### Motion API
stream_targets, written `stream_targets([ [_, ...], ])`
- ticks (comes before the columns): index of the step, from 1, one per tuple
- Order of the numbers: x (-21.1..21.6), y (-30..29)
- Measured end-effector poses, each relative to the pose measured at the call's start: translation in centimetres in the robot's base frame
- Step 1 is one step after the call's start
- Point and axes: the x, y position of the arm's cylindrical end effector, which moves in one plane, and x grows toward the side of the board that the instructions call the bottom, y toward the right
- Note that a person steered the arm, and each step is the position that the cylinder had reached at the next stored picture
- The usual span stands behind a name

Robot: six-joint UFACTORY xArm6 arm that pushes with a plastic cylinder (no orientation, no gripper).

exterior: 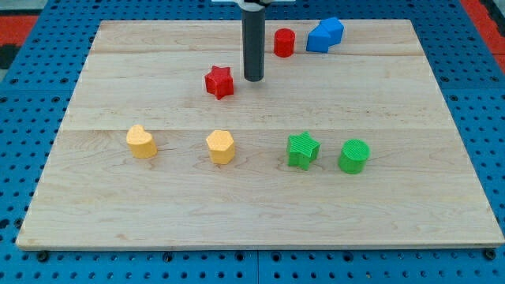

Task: Place the red circle to the top center of the board

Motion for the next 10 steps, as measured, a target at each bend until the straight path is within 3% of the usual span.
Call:
stream_targets([
  [2, 0.0, -13.0],
  [3, 0.3, -12.1],
  [4, 0.2, -1.0],
  [6, -6.3, 10.0],
  [7, -10.3, 9.5],
  [9, -9.6, -0.3],
  [10, -9.5, 1.6],
])
